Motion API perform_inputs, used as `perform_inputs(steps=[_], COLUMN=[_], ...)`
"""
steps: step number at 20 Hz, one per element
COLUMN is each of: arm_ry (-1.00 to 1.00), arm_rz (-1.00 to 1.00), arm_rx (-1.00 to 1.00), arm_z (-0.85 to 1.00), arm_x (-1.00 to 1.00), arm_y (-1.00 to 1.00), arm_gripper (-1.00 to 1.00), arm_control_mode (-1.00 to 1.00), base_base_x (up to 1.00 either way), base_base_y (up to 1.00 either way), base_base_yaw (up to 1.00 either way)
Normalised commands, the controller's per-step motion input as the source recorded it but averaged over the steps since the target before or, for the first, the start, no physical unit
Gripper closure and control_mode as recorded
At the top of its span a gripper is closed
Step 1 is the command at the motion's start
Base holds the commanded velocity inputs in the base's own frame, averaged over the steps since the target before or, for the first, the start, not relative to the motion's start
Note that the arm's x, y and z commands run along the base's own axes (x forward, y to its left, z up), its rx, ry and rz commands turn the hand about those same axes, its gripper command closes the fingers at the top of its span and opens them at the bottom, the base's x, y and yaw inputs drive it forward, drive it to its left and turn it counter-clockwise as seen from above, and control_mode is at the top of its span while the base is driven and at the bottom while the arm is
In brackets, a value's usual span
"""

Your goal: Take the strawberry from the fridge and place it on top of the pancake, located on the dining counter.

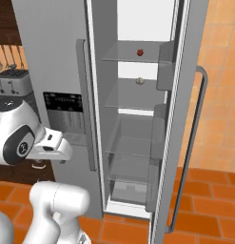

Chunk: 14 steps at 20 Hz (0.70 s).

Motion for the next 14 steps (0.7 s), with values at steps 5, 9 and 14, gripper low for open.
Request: perform_inputs(steps=[5,9,14], arm_ry=[0.0,0.0,0.0], arm_rz=[0.0,0.0,0.0], arm_rx=[0.0,0.0,0.0], arm_z=[0.0,0.0,0.0], arm_x=[0.0,0.0,0.0], arm_y=[0.0,0.0,0.0], arm_gripper=[-1.0,-1.0,-1.0], arm_control_mode=[1.0,1.0,1.0], base_base_x=[0.81,0.33,0.0], base_base_y=[-0.03,-0.13,-0.46], base_base_yaw=[0.06,0.03,-0.25])
